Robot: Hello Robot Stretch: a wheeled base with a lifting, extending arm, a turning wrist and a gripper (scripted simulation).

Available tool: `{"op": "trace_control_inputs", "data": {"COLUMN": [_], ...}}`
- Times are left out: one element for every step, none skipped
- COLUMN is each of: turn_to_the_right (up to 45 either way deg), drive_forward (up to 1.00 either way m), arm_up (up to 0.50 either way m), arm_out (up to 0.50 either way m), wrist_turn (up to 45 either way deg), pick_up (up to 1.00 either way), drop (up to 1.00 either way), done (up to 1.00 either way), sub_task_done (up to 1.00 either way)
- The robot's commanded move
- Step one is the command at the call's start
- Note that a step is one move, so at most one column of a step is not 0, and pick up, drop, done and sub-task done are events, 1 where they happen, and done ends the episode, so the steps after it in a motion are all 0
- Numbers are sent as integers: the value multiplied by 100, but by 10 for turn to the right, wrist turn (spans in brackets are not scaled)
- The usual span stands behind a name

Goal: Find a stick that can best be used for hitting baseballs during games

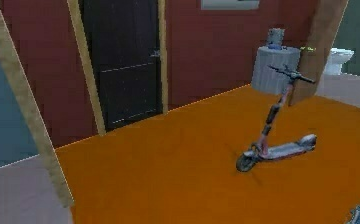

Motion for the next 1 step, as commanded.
{"op": "trace_control_inputs", "data": {"turn_to_the_right": [0], "drive_forward": [100], "arm_up": [0], "arm_out": [0], "wrist_turn": [0], "pick_up": [0], "drop": [0], "done": [0], "sub_task_done": [0]}}
